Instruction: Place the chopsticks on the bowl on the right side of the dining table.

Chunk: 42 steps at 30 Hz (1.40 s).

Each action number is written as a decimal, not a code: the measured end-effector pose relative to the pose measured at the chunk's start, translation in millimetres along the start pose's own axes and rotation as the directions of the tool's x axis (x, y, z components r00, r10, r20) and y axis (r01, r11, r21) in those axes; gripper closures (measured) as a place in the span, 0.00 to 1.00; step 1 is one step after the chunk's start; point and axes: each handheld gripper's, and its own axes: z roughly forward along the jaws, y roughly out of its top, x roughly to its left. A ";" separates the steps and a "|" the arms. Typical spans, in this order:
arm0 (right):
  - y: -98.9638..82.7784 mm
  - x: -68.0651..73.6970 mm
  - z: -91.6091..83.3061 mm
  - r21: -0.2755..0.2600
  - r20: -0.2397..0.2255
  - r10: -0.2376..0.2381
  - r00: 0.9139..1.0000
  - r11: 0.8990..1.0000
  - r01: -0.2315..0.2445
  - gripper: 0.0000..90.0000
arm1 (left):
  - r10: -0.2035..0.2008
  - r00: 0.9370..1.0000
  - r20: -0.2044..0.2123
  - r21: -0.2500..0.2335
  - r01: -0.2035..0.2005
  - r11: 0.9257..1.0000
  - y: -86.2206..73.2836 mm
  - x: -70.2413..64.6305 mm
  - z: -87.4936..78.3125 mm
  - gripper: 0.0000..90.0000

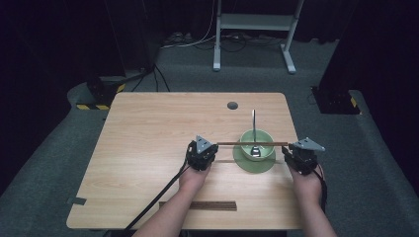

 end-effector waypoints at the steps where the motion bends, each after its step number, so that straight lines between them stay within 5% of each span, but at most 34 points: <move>1: 0.3 -0.1 0.0 0.000 0.001 -0.003 1.000 1.000 0.003 0.75 | -0.001 1.000 0.000 0.000 0.001 1.000 0.1 0.1 0.1 0.94; 34: 1.4 -0.8 1.3 0.003 0.007 -0.010 1.000 1.000 0.010 0.73 | 0.007 1.000 0.003 0.011 -0.007 1.000 -1.4 -1.7 2.3 0.94; 42: -1.1 3.9 -6.3 -0.002 0.001 -0.010 1.000 1.000 0.010 0.68 | -0.005 1.000 0.019 0.022 0.004 1.000 -9.4 1.1 -2.8 0.81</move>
